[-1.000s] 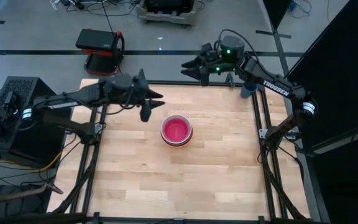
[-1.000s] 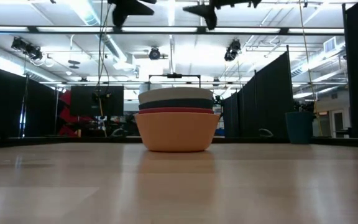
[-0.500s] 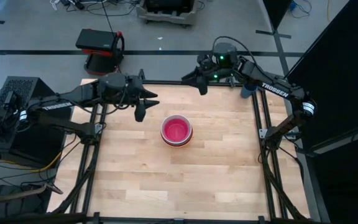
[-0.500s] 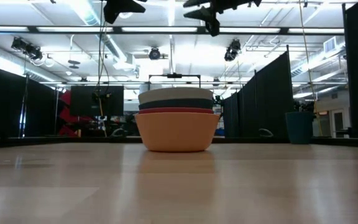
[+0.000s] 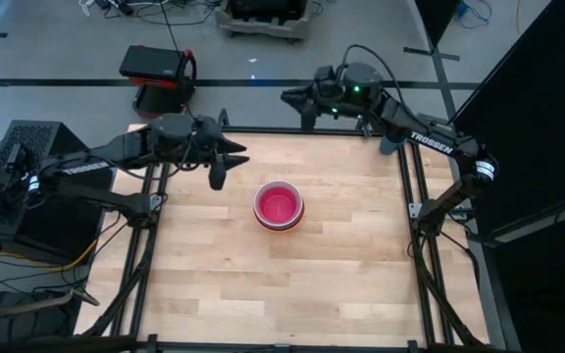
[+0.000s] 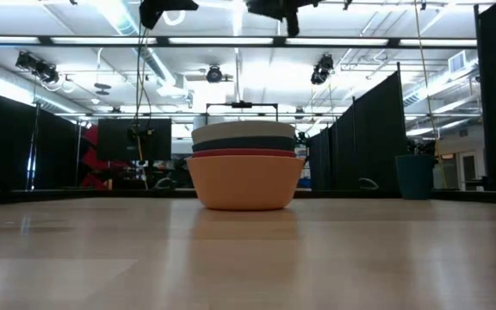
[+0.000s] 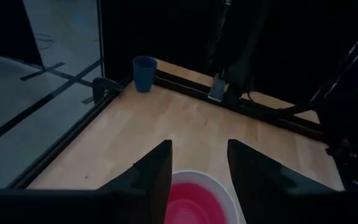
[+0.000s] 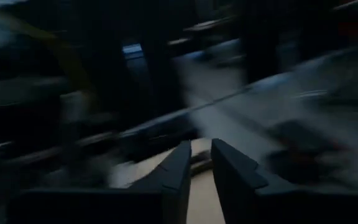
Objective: Nest bowls inside each other
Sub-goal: Move the blue cup to the right side of the stacked bowls
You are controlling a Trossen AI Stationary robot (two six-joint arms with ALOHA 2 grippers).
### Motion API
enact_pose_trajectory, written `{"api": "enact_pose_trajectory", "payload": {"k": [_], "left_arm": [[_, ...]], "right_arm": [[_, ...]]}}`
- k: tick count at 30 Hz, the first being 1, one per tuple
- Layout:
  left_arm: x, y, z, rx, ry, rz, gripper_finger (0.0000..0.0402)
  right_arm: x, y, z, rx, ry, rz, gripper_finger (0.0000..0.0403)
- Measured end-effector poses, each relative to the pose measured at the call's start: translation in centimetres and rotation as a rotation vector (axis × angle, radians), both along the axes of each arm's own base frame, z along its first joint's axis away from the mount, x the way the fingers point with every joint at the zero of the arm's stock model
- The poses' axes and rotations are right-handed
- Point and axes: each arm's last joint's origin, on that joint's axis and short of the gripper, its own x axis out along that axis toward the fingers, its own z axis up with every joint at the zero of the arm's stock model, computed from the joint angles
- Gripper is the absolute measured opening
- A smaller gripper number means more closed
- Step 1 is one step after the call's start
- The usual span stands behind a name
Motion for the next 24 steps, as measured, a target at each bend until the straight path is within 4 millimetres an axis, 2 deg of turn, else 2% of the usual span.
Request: {"api": "enact_pose_trajectory", "payload": {"k": [8, 12, 17, 18, 24], "left_arm": [[-0.3, -0.1, 0.2, -0.014, -0.013, 0.007, 0.0143], [-0.3, -0.1, 0.2, 0.009, -0.004, -0.001, 0.0143], [-0.4, 0.2, 0.2, 0.014, -0.002, 0.008, 0.0143], [-0.4, 0.3, 0.2, 0.016, -0.001, 0.008, 0.0143], [-0.5, 0.7, 0.2, 0.018, -0.002, 0.0, 0.0143]], "right_arm": [[-0.6, 0.5, 0.3, -0.162, 0.112, -0.388, 0.0004], [-2.8, 1.9, 1.2, -0.153, 0.182, -0.477, 0.0013], [-7.1, 3.2, 2.2, -0.031, 0.194, -0.574, 0.0026], [-7.8, 3.3, 2.1, -0.01, 0.206, -0.589, 0.0031], [-8.6, 3.1, -1.0, 0.089, 0.333, -0.624, 0.0084]]}}
